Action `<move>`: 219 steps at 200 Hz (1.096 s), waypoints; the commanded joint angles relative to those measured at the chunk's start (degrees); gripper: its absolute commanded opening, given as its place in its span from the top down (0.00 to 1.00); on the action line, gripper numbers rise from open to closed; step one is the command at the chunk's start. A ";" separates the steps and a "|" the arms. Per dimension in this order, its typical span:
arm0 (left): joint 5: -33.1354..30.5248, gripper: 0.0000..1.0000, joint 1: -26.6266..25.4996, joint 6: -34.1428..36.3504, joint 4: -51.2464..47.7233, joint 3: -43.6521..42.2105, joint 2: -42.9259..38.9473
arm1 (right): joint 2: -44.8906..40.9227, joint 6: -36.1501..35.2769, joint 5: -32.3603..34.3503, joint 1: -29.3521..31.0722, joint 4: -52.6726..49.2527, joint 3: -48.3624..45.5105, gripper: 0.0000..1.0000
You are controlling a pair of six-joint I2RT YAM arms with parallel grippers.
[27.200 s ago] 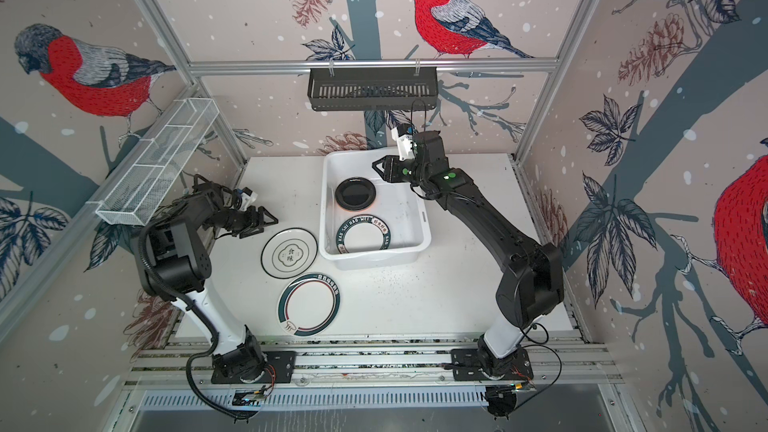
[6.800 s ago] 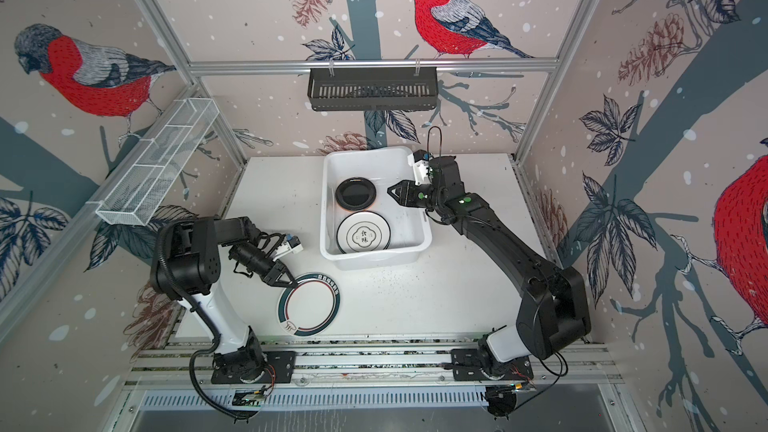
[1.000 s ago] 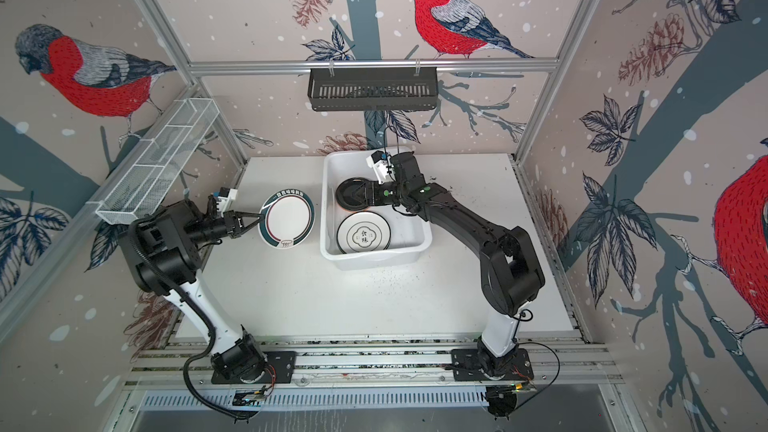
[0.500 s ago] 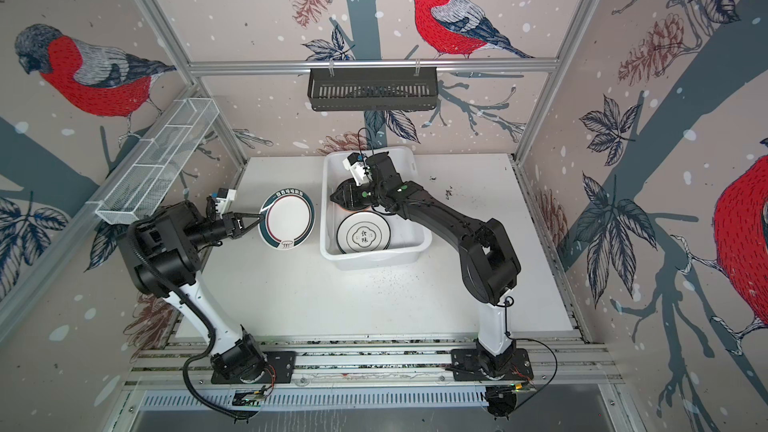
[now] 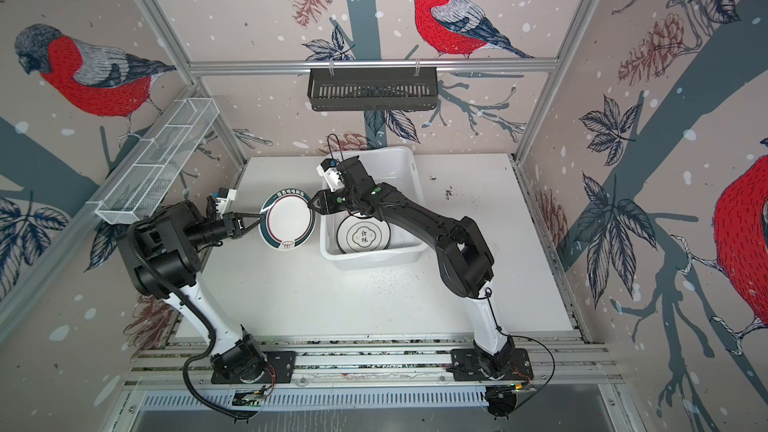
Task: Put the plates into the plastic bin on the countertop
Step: 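Reach the right gripper to the upright plate's rim opposite the left gripper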
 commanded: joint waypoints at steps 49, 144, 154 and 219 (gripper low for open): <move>2.62 1.00 0.11 2.09 -2.97 0.70 -1.72 | 4.19 -0.13 -0.24 0.74 -1.51 5.15 0.65; 2.62 1.00 0.00 2.71 -2.97 1.77 -2.01 | 7.68 0.67 -2.40 0.85 -2.70 9.37 0.80; 2.56 1.00 0.03 2.86 -2.97 1.86 -2.15 | 7.85 0.76 -2.49 0.79 -2.57 9.45 0.82; 2.31 1.00 -0.41 3.67 -2.98 2.02 -2.88 | 8.54 1.21 -3.46 0.76 -2.31 9.94 0.95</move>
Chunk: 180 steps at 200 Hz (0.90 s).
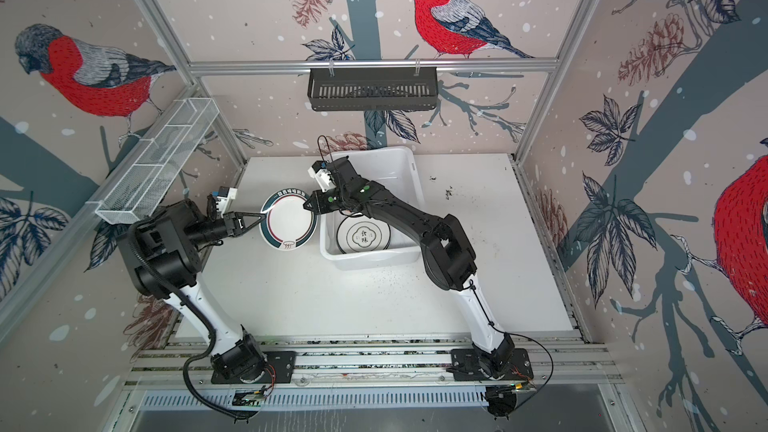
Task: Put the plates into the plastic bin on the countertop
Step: 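Reach the right gripper to the upright plate's rim opposite the left gripper, then close the right gripper on the plate while the left gripper opens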
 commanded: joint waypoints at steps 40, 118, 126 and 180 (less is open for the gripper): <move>2.59 0.85 0.13 1.59 -2.97 1.58 -2.61 | 0.24 0.07 -1.06 0.11 0.74 0.51 0.97; 2.85 0.55 0.11 2.12 -2.97 1.49 -3.47 | -0.87 1.38 -1.59 -1.01 2.30 0.10 0.98; 2.96 0.55 0.13 2.21 -2.97 1.28 -3.43 | -1.02 1.47 -1.59 -1.19 2.35 0.08 0.98; 3.82 0.53 0.66 2.91 -2.99 0.46 -2.59 | -2.89 1.33 -1.67 -2.66 2.16 -0.88 0.98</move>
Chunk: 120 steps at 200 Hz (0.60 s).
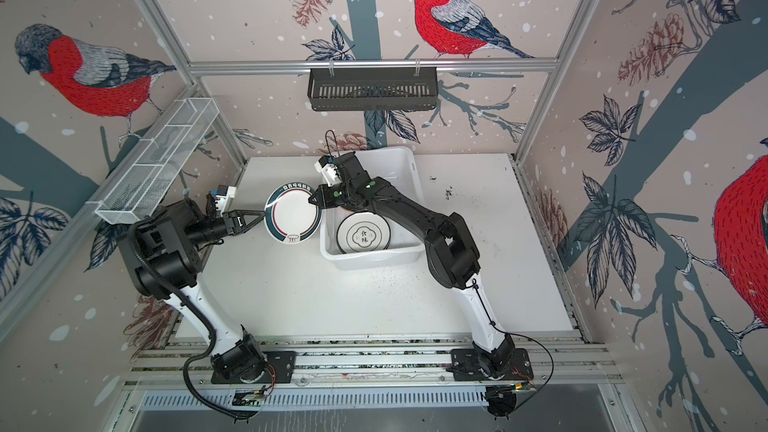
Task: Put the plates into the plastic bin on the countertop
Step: 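Close the right gripper on the plate while the left gripper opens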
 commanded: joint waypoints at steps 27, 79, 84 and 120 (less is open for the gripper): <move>1.59 0.53 0.93 2.96 -2.48 -0.18 -2.11 | -2.73 0.36 -1.11 -1.28 1.90 -0.90 0.98; 1.41 0.53 0.93 3.61 -2.53 -1.17 -1.98 | -5.21 1.02 -1.89 -3.46 2.73 -3.12 0.98; 1.29 0.53 0.95 3.75 -2.49 -1.37 -2.11 | -5.47 1.11 -2.05 -3.65 3.05 -3.56 0.98; 0.69 0.53 0.94 4.87 -2.48 -2.92 -2.36 | -7.52 1.50 -2.68 -5.29 4.24 -5.97 0.98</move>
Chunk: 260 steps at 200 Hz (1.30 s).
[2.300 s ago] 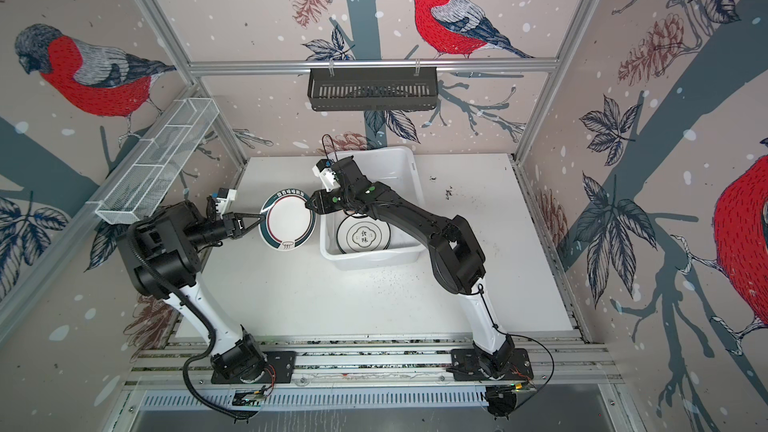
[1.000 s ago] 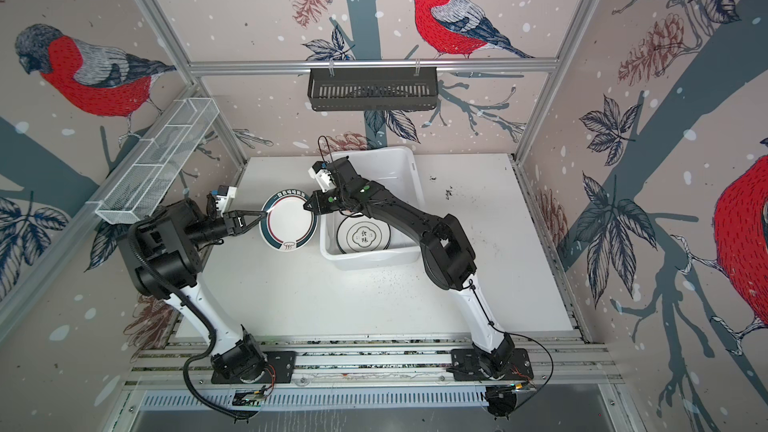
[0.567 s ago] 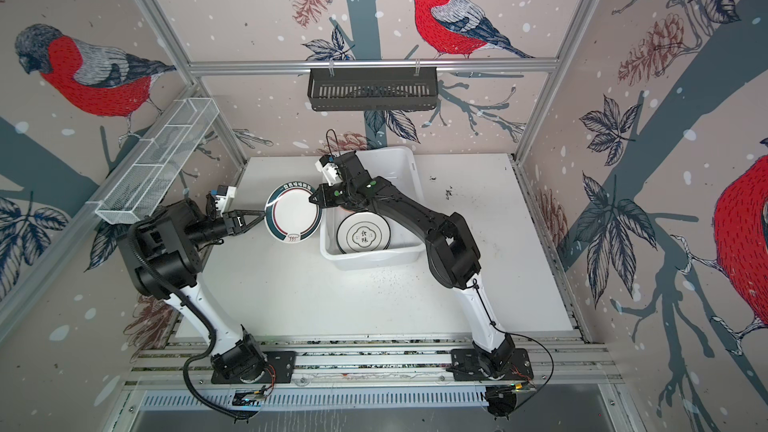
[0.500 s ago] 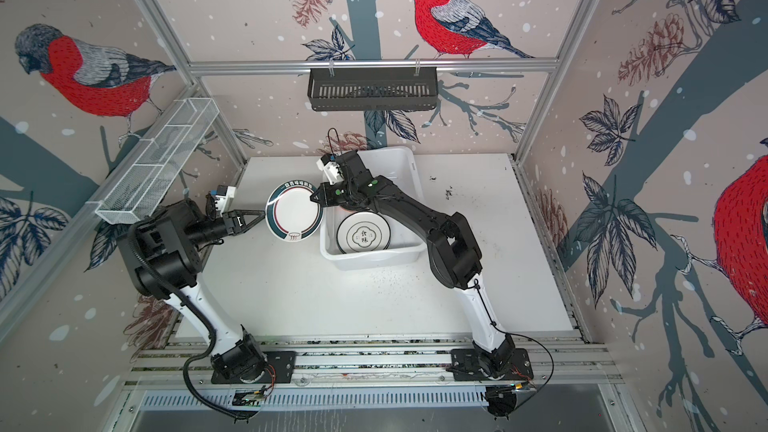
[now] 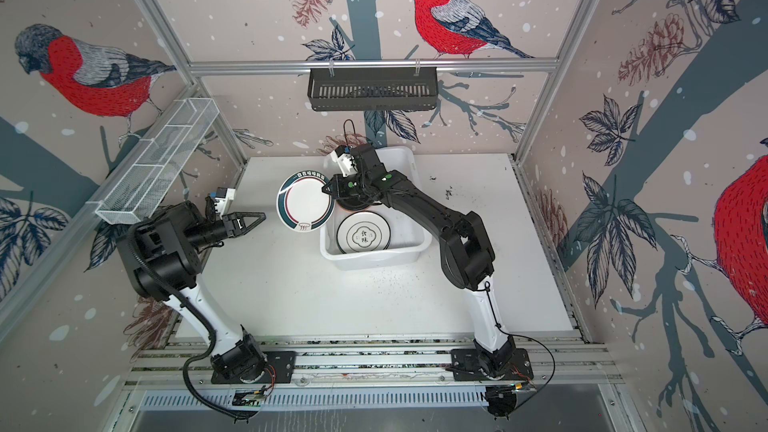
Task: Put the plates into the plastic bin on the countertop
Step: 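Close the right gripper on the plate while the left gripper opens, then carry the green-and-red plate over the bin with the right gripper while the left arm withdraws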
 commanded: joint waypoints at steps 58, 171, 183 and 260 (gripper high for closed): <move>-2.33 0.54 0.48 5.00 -2.29 -3.66 -2.40 | -6.69 0.36 -2.30 -4.39 3.62 -4.36 0.98; -5.15 0.55 -3.26 7.80 -2.30 -9.70 -5.61 | -18.72 -0.44 -4.14 -13.23 4.45 -17.54 0.98; -4.06 0.55 -3.98 6.99 -2.20 -9.07 -6.24 | -20.52 -0.24 -4.25 -14.16 5.06 -19.75 0.98; -3.50 0.55 -12.93 -3.02 1.66 -4.18 -10.41 | -28.36 -0.68 -5.81 -20.47 5.44 -29.95 0.98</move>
